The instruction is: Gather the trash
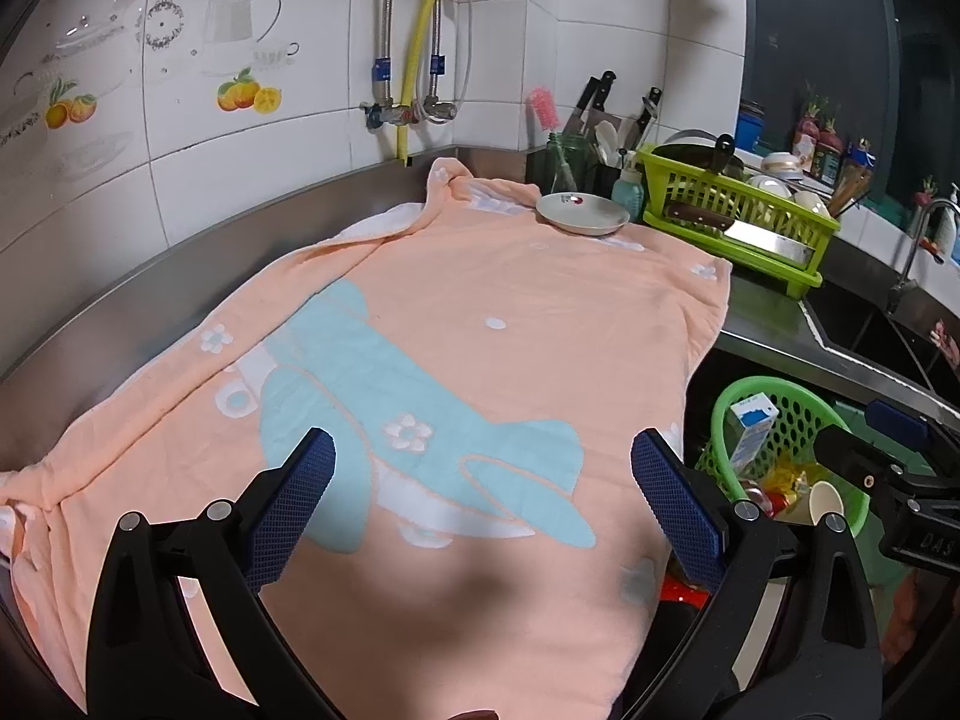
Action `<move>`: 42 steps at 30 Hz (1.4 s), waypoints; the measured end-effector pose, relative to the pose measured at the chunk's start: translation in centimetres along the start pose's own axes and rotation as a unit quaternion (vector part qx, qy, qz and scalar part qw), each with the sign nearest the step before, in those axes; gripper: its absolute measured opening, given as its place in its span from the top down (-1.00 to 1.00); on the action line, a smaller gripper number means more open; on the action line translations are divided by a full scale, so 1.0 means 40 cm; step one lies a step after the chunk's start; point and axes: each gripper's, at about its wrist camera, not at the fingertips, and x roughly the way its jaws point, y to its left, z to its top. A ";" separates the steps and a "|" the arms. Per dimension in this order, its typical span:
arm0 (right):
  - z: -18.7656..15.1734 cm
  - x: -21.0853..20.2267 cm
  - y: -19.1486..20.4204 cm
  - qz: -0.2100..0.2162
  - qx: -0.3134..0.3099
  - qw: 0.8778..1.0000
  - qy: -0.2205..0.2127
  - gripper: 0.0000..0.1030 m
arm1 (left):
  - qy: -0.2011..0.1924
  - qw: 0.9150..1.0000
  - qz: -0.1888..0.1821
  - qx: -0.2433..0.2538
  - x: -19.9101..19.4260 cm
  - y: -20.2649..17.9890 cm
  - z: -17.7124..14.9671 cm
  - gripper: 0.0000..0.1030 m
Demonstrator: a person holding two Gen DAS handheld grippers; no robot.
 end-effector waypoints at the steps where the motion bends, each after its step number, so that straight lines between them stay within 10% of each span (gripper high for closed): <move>1: 0.001 0.000 -0.002 -0.001 0.000 1.000 0.000 -0.82 | 0.000 1.000 0.000 0.001 0.000 0.001 0.000 -0.90; 42: 0.004 0.010 -0.020 -0.001 0.005 1.000 0.004 -0.84 | 0.014 1.000 0.010 0.010 0.013 0.005 -0.019 -0.90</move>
